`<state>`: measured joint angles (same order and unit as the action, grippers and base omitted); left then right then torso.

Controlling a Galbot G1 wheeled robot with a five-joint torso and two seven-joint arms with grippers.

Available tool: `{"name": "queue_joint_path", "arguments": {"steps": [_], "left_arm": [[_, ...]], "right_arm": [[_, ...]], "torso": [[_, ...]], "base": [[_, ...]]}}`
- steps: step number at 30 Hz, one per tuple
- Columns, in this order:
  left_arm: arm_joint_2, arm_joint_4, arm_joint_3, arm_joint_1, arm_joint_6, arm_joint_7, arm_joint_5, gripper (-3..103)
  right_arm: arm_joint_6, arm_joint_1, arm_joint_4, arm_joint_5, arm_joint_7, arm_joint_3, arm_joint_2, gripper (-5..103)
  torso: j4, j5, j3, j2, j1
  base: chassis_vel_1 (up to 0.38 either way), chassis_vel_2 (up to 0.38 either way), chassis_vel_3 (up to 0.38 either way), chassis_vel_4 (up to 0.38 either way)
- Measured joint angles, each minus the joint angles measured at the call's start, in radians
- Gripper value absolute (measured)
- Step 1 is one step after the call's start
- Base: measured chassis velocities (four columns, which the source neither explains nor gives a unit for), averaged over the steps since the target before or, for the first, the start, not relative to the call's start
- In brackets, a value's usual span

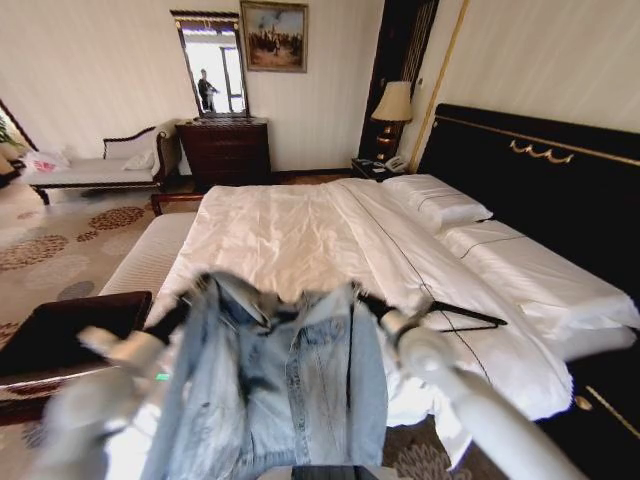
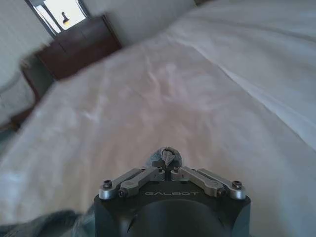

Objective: Pick up the clothes from the bed and hang them on the clothes hanger.

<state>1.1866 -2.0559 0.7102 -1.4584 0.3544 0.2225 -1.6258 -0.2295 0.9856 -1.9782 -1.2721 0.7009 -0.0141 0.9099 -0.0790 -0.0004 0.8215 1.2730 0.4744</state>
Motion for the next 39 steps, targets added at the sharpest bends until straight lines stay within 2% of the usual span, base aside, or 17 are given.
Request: {"name": "queue_joint_path", "arguments": {"steps": [1, 3, 7, 9, 13, 16, 17, 20, 27, 31, 34, 39], "left_arm": [[0.035, 0.079, -0.044, 0.021, 0.006, -0.027, 0.068, 2], [0.091, 0.178, -0.084, 0.060, 0.009, -0.064, 0.150, 2], [0.120, 0.240, -0.092, 0.102, 0.007, -0.090, 0.192, 2], [0.104, 0.248, -0.070, 0.133, 0.003, -0.107, 0.198, 2], [0.051, 0.261, -0.017, 0.171, -0.006, -0.145, 0.195, 2], [-0.001, 0.321, 0.020, 0.213, -0.017, -0.190, 0.193, 2], [-0.001, 0.321, 0.020, 0.213, -0.017, -0.190, 0.193, 2], [-0.025, 0.413, 0.017, 0.259, -0.029, -0.239, 0.232, 2], [-0.002, 0.504, 0.025, 0.305, -0.039, -0.290, 0.288, 2], [0.009, 0.482, 0.055, 0.283, -0.053, -0.356, 0.295, 2], [0.016, 0.483, 0.060, 0.280, -0.064, -0.390, 0.304, 2], [0.032, 0.578, 0.045, 0.324, -0.088, -0.410, 0.351, 2]], "right_arm": [[0.001, -0.006, 0.064, 0.028, -0.012, -0.035, 0.015, 1], [0.017, -0.016, 0.155, 0.090, -0.044, -0.087, 0.040, 1], [0.054, -0.025, 0.226, 0.154, -0.094, -0.126, 0.064, 1], [0.100, -0.045, 0.266, 0.197, -0.153, -0.134, 0.080, 1], [0.169, -0.086, 0.321, 0.224, -0.238, -0.135, 0.097, 1], [0.266, -0.149, 0.420, 0.248, -0.358, -0.155, 0.124, 1], [0.266, -0.149, 0.420, 0.248, -0.358, -0.155, 0.124, 1], [0.353, -0.219, 0.545, 0.277, -0.440, -0.195, 0.177, 1], [0.460, -0.304, 0.702, 0.297, -0.483, -0.221, 0.280, 1], [0.513, -0.323, 0.716, 0.277, -0.566, -0.191, 0.286, 1], [0.522, -0.327, 0.721, 0.265, -0.598, -0.179, 0.283, 1], [0.513, -0.329, 0.798, 0.280, -0.556, -0.177, 0.299, 1]], "torso": [[0.0004, 0.0001, 0.000, 0.000, 0.000], [0.0003, -0.0001, 0.000, 0.000, 0.000], [0.0000, 0.0005, 0.000, 0.000, 0.000], [-0.0002, 0.0002, 0.000, 0.000, 0.000], [0.0003, 0.0003, 0.000, 0.000, 0.000], [0.0003, 0.0003, 0.000, 0.000, 0.000], [0.0003, 0.0003, 0.000, 0.000, 0.000], [0.0000, 0.0000, 0.000, 0.000, 0.000], [0.0003, -0.0001, 0.000, 0.000, 0.000], [0.0005, 0.0003, 0.000, 0.000, 0.000], [0.0005, 0.0004, 0.000, 0.000, 0.000], [0.0001, 0.0004, 0.000, 0.000, 0.000]], "base": [[0.000, 0.000, 0.000, 0.000], [0.000, 0.000, 0.000, 0.000], [0.000, 0.000, 0.000, 0.000], [0.000, 0.000, 0.000, 0.000], [0.000, 0.000, 0.000, 0.000], [0.000, 0.000, 0.000, 0.000], [0.000, 0.000, 0.000, 0.000], [0.000, 0.000, 0.000, 0.000], [0.000, 0.000, 0.000, 0.000], [0.000, 0.000, 0.000, 0.000], [0.000, 0.000, 0.000, 0.000], [0.000, 0.000, 0.000, 0.000]]}}
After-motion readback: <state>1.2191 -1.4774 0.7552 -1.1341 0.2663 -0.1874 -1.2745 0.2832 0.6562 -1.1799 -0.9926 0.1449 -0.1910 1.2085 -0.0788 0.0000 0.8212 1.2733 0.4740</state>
